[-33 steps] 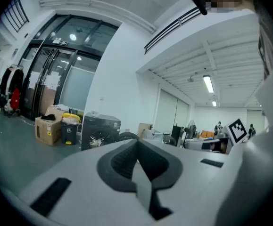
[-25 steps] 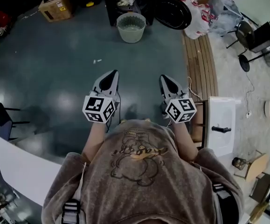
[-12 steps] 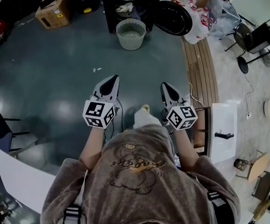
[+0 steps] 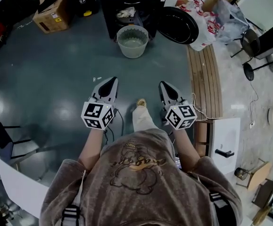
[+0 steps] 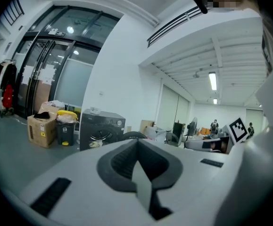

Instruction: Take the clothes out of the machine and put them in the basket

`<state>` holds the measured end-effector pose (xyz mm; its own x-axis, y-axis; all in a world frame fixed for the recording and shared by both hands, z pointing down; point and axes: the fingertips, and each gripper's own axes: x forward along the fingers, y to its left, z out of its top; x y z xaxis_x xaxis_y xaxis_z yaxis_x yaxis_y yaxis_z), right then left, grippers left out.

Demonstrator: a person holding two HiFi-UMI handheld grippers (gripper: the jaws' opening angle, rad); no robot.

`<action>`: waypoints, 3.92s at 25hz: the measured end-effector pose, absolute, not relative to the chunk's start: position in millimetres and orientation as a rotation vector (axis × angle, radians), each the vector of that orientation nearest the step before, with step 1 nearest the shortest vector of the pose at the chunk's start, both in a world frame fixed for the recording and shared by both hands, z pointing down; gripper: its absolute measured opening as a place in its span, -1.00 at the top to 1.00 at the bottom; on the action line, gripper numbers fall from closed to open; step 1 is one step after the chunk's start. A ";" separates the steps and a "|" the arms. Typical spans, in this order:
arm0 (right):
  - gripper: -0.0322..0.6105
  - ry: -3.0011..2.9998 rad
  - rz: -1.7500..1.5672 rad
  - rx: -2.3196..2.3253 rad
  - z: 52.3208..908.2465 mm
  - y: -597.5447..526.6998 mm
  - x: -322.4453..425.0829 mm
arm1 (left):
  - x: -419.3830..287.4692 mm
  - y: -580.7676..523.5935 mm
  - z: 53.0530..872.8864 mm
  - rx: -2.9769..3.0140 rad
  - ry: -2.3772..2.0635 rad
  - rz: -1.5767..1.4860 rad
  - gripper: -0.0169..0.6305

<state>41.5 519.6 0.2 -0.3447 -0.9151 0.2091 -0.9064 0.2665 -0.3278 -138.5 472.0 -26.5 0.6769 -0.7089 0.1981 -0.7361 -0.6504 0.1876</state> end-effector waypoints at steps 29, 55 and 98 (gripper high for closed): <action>0.91 2.584 -0.668 -1.706 0.3 207.9 125.8 | -46.0 162.1 -37.8 2.610 -1.219 0.115 0.93; 0.91 2.587 -0.687 -1.824 127.6 -135.3 128.4 | -27.7 -173.6 97.8 2.662 -1.041 0.180 0.93; 0.91 2.626 -0.463 -1.735 485.0 -197.6 184.6 | 30.2 -205.1 452.8 2.782 -1.138 0.033 0.93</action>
<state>184.6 -197.6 485.0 -0.4044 -0.8943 0.1917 -0.9059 0.3628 -0.2187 30.2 -205.1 452.8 0.7146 -0.6959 0.0715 -0.6989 -0.7056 0.1170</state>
